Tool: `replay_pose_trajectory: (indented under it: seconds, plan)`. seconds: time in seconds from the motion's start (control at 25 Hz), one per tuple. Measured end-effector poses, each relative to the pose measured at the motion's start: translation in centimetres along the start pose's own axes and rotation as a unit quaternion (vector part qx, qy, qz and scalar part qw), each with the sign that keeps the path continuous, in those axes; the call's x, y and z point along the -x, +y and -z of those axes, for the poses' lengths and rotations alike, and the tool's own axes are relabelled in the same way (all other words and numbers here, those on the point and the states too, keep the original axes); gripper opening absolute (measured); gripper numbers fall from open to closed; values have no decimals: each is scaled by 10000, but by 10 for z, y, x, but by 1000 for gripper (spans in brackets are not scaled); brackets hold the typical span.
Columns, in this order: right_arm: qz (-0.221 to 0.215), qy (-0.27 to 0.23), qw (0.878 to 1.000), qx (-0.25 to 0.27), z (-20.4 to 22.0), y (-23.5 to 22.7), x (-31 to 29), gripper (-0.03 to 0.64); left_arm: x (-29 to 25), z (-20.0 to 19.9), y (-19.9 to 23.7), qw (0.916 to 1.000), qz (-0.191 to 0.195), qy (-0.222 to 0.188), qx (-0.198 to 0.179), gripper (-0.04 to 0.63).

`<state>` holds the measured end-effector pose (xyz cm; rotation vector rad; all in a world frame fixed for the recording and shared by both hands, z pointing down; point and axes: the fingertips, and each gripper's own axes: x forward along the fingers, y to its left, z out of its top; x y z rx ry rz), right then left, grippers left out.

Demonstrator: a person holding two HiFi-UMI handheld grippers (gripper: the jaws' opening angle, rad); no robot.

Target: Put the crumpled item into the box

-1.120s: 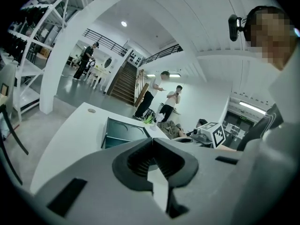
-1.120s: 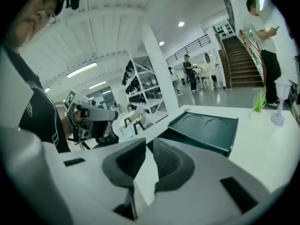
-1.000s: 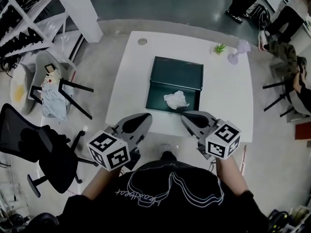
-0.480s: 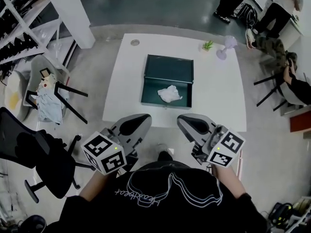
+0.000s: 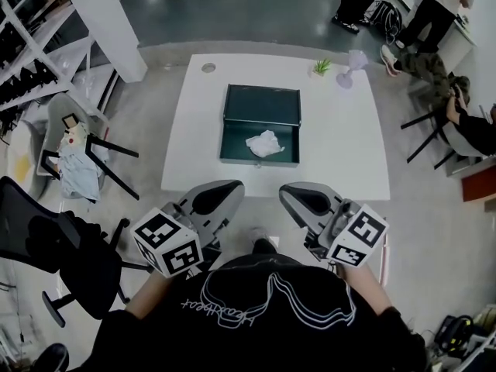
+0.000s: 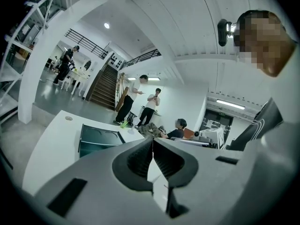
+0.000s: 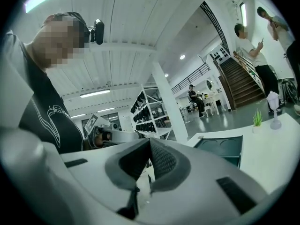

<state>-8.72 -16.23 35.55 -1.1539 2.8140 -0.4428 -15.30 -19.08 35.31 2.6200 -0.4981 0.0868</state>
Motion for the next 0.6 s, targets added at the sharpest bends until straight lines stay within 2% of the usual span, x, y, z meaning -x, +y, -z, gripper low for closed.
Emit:
replay_pose_trajectory:
  seconds: [0.6]
  plan:
    - [143,219,9996,107,4,-28,-3,3,-22,4,15,9998,-88,172,25,6]
